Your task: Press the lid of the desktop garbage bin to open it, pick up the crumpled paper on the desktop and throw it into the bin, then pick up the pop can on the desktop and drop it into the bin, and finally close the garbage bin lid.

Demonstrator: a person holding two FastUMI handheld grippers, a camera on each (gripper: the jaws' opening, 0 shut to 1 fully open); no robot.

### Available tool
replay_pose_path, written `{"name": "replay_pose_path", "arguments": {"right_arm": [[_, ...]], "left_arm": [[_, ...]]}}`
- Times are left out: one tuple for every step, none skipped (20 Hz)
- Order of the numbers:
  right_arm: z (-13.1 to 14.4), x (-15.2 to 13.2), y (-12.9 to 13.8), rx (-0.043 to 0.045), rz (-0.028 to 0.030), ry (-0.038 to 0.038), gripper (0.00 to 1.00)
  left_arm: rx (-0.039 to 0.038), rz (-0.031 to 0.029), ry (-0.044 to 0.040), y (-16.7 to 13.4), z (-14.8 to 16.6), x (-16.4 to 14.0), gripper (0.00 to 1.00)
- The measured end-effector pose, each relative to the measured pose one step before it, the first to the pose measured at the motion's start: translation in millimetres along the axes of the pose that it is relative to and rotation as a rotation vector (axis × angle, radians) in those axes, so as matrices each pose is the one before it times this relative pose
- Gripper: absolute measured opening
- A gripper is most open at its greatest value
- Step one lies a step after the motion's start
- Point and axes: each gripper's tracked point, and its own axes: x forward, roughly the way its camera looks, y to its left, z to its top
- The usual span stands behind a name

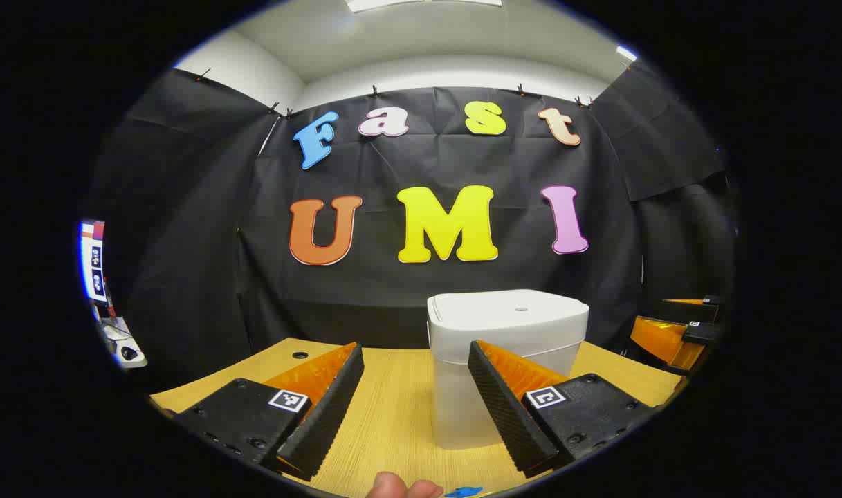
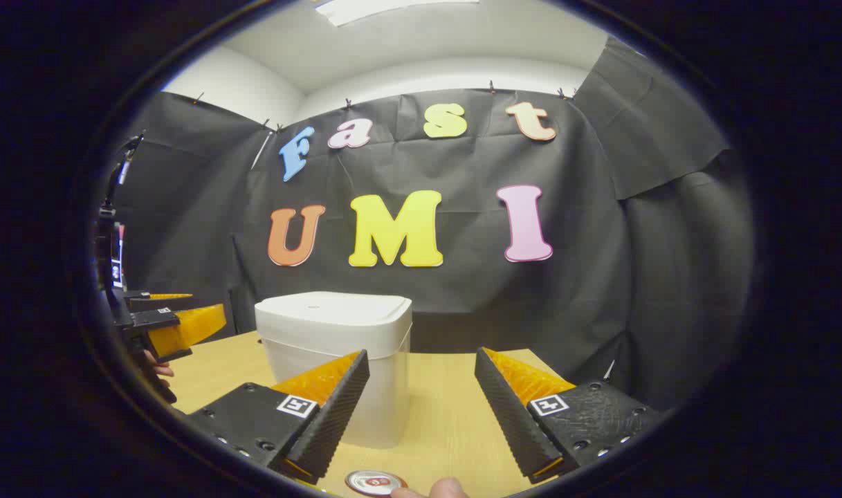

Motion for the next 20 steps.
{"name": "replay_pose_path", "arguments": {"right_arm": [[-2.03,0.58,0.73,0.00402,0.00445,0.00405,0.95],[0.05,0.17,-0.18,-0.00141,0.00044,0.00113,0.96],[0.6,-0.68,-1.07,-0.00378,-0.00227,-0.00123,0.96],[-0.68,-1.7,-0.67,-0.00106,0.00113,-0.00159,0.96],[-0.36,-1.32,1.57,0.00076,0.00518,-0.00344,0.96],[-0.23,-0.22,0.63,0.00084,0.00311,-0.00103,0.96],[-2.5,-0.56,-0.02,-0.00404,0.00163,0.00266,0.96],[-0.66,0.44,0.37,-0.0064,0.0022,0.00235,0.93],[0.42,-0.52,0.07,-0.00465,0.00172,0.00295,0.95],[0.09,-0.5,0.6,-0.00136,0.00269,-0.00375,0.95],[0.3,0.32,-0.81,-0.00076,-0.00047,-0.00363,0.95],[-0.08,-0.18,-0.11,-0.0023,-0.00229,0.00131,0.95],[-2.35,-0.86,0.85,-0.00407,0.00027,0.00288,0.96],[-1.34,-0.65,-0.46,0.00045,-0.00031,0.00294,0.96],[-0.99,-0.94,-0.98,0.00455,-0.00038,0.00165,0.95],[-1.77,-1.11,-0.72,0.00596,-0.00146,0.00513,0.95],[-1.23,-0.15,-1.52,0.00538,-0.00406,0.0042,0.96],[1.06,-0.28,-2.42,0.00423,-0.00629,0.00021,0.95],[0.22,-0.31,-1.94,0.00296,-0.00571,-0.00167,0.95],[1.09,-0.08,-1.32,0.00347,-0.0036,-0.00075,0.95]], "left_arm": [[0.00057,0.0038,0.0019,0.48,0.02,-0.69,0.98],[-0.00278,0.00069,-0.00082,-0.06,-0.59,-0.07,0.98],[-0.0016,0.00091,0.00059,0.71,0.21,-0.32,0.98],[-0.00069,0.00576,0.00279,1.25,-1.12,1.21,0.98],[0.00131,0.00095,0.00169,-0.46,-0.47,1.56,0.98],[0.00279,-0.00194,0.0017,-0.16,-0.56,-0.36,0.98],[0.00412,0.00202,0.00214,0.9,-0.66,-1.6,0.98],[0.00531,-0.00106,-0.00377,0.34,0.33,-1.01,0.98],[0.00113,-0.00138,-0.00249,-1.11,0.28,-1.42,0.98],[-0.0002,-0.00305,-0.00089,-0.88,-0.52,0.61,0.98],[-0.00158,-0.00109,0.00434,-0.3,-1.9,0.9,0.98],[-0.00193,-0.00149,0.00748,-0.61,-2.68,0.52,0.98],[0.00049,-0.00403,0.00487,-1.19,-1.41,0.21,0.98],[0.00018,-0.00537,0.00186,-1.33,-1.54,0.43,0.98],[0.0002,-0.00755,0.00109,-2.84,-1.21,-0.55,0.98],[0.00131,-0.00992,0.00184,-4.68,-0.99,-0.39,0.98],[0.00311,-0.00913,-0.00001,-3.06,-0.56,0.15,0.98],[0.00557,-0.00952,-0.00008,-4.1,-0.67,-0.36,0.98],[0.0082,-0.00654,0.00085,-2.27,-1.12,-1.02,0.98],[0.00894,-0.00438,0.00426,-1.2,-0.3,-0.72,0.98]]}}
